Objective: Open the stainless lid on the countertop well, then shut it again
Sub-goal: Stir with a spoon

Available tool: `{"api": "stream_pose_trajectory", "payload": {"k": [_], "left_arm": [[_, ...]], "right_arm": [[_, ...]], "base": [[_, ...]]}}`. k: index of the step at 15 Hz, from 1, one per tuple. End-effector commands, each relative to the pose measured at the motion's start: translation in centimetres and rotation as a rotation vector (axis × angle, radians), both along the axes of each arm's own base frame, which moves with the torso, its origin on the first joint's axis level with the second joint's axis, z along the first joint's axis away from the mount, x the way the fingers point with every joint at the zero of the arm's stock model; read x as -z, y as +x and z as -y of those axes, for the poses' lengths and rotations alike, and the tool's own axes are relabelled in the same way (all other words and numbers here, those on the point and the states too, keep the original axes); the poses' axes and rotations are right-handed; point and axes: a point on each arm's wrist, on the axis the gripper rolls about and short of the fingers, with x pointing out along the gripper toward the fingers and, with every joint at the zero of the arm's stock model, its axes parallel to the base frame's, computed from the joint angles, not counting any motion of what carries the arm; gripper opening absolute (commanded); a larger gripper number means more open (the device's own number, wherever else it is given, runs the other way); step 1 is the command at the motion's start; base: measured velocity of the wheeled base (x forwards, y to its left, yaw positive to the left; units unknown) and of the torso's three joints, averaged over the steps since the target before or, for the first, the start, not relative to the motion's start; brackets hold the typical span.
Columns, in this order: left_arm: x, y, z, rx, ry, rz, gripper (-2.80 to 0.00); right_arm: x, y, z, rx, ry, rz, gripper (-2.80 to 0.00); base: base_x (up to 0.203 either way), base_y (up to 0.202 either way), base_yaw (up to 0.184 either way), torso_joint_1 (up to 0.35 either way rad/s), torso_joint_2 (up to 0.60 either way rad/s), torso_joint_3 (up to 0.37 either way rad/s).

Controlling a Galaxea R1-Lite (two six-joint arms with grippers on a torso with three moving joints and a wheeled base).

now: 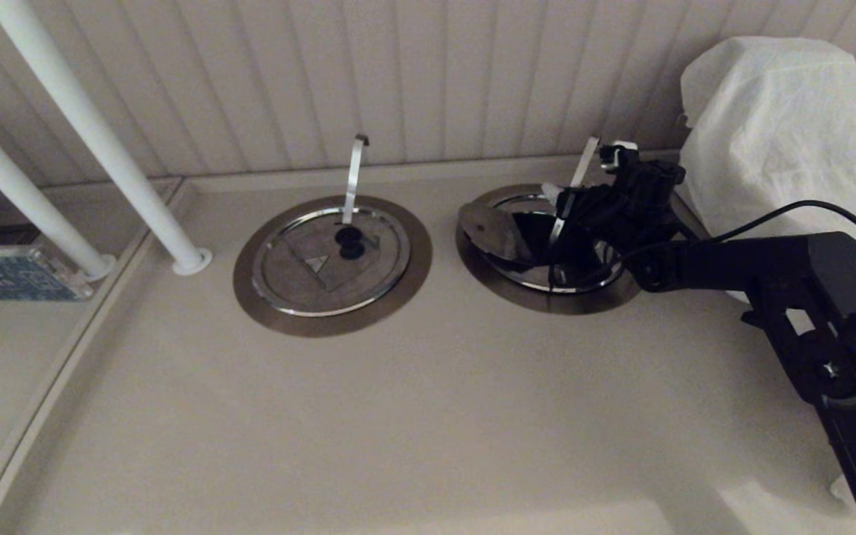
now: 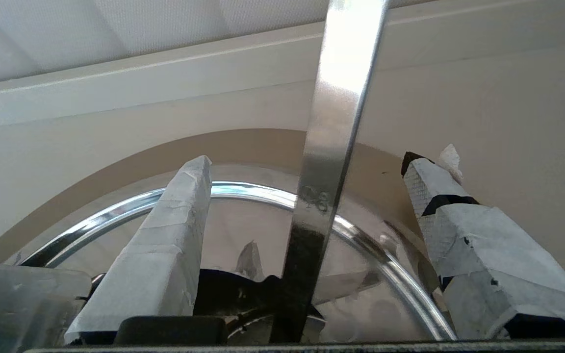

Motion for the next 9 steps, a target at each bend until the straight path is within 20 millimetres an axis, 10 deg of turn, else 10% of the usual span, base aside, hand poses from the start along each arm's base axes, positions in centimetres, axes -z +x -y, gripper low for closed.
{"api": "stream_pose_trajectory", "payload": {"k": [1,2,9], "left_arm": [[0.0,0.0,0.0,0.0,0.0,0.0,-2.8],[0.0,0.0,0.0,0.0,0.0,0.0,-2.8],[0.0,0.0,0.0,-0.001,-0.007,0.0,-2.8]], "right_arm": [[-0.27,-0.08,-0.02,0.0,0.002,0.01,0.0],[-0.19,-0.05,-0.02,0.001,0.002,0.008,-2.8],[-0.83,-0.24,0.04,0.014,0.015,0.031,-2.8]], "base": [[0.0,0.0,0.0,0.0,0.0,0.0],[0.0,0.0,0.0,0.0,0.0,0.0],[0.0,0.0,0.0,0.0,0.0,0.0]]}}
